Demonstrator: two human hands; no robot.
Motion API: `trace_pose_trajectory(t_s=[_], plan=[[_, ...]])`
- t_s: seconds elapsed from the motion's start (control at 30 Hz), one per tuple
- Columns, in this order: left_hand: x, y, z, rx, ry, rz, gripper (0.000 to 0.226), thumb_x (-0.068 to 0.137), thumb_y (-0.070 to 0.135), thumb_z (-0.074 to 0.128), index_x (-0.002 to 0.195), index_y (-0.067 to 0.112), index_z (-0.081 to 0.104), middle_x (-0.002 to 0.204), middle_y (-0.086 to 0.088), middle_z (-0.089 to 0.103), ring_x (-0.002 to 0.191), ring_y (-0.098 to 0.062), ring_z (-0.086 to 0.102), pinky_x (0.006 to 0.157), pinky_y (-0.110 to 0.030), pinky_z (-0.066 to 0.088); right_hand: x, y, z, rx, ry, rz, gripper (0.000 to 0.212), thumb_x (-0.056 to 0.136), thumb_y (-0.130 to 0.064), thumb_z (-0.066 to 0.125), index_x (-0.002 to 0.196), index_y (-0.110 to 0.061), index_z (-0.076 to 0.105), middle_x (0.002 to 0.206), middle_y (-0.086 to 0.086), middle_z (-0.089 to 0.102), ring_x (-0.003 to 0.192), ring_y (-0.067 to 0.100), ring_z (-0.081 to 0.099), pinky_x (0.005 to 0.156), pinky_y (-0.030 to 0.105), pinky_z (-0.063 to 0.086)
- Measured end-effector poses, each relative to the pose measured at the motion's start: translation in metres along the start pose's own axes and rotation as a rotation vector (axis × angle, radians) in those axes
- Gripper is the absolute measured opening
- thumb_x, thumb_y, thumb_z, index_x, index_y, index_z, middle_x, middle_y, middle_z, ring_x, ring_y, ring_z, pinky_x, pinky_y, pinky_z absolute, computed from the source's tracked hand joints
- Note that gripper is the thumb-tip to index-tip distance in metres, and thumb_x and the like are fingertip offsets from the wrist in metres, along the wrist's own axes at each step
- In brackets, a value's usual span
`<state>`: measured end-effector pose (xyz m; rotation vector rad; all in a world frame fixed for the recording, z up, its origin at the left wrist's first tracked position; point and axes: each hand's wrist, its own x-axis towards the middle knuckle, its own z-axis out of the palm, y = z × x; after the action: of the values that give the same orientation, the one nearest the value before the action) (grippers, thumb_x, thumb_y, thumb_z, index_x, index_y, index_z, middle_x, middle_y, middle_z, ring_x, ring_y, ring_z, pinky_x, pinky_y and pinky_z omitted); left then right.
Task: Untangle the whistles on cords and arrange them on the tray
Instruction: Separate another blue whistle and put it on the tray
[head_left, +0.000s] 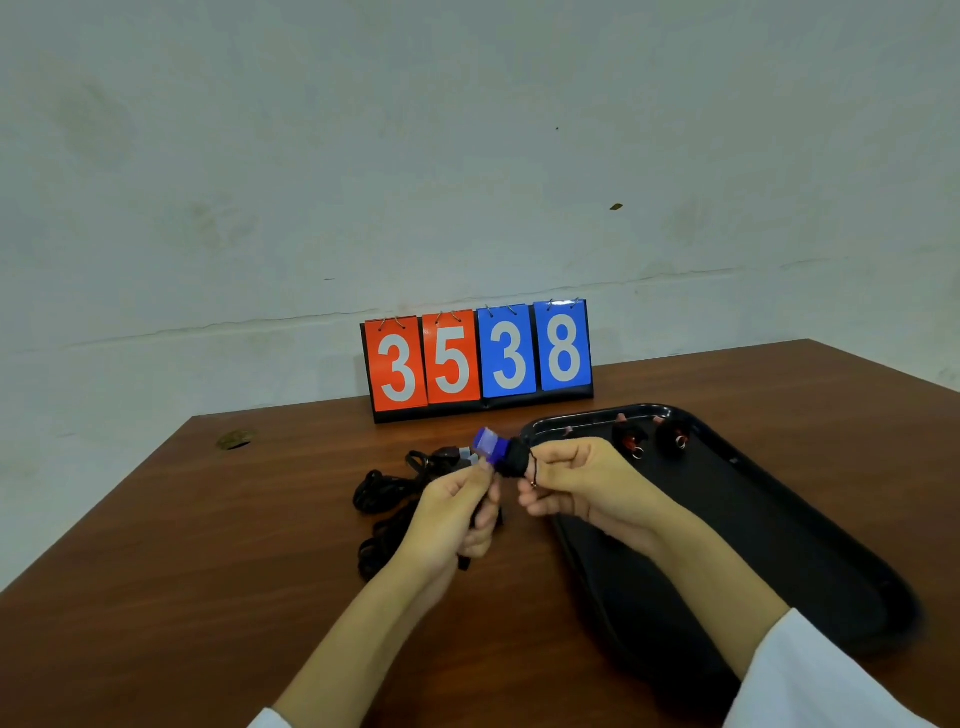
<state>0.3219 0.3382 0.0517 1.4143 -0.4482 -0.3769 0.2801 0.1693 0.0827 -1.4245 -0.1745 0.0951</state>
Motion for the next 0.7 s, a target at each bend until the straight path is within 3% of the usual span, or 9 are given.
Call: trace_pose_trajectory(t_s=[0.2,0.43,0.57,0.7], plan=[[-0.002,-0.003,0.006,0.012,-0.030,-0.012,0.031,0.097,0.030,0.043,0.080,0.008,0.057,0.050,0.002,0.040,0.037,-0.006,0.027,0.037,-0.018,0.020,0.004,0.003,-0.002,0.080,0.219,0.008,0.011,0.084,-0.004,0.060,0.090,-0.005,0.069,0.078,0.009,0.071,0.069,0.014,0.068,0.059,0.020,0.055],[0.000,-0.007,0.007,0.128,0.091,-0.004,0.022,0.096,0.017,0.049,0.099,0.007,0.069,0.056,0.002,0.045,0.040,-0.006,0.034,0.038,-0.019,0.028,0.010,0.009,-0.003,-0.203,0.467,-0.044,0.014,0.082,-0.004,0.064,0.095,-0.005,0.068,0.078,0.007,0.071,0.068,0.013,0.068,0.062,0.022,0.057],[0.000,-0.008,0.009,0.438,0.241,0.104,0.017,0.090,0.023,0.061,0.082,0.012,0.070,0.054,0.000,0.055,0.039,-0.007,0.044,0.045,-0.021,0.039,0.013,0.014,-0.002,-0.425,0.547,-0.070,0.016,0.082,-0.008,0.067,0.098,-0.008,0.068,0.078,0.003,0.070,0.070,0.011,0.068,0.066,0.024,0.058],[-0.002,-0.007,0.010,0.503,0.390,0.159,0.012,0.085,0.026,0.066,0.077,0.018,0.067,0.052,0.005,0.058,0.041,-0.001,0.049,0.049,-0.018,0.042,0.014,0.021,-0.001,-0.666,0.583,-0.108,0.017,0.082,-0.015,0.068,0.099,-0.015,0.069,0.079,-0.003,0.069,0.071,0.007,0.067,0.072,0.027,0.057]])
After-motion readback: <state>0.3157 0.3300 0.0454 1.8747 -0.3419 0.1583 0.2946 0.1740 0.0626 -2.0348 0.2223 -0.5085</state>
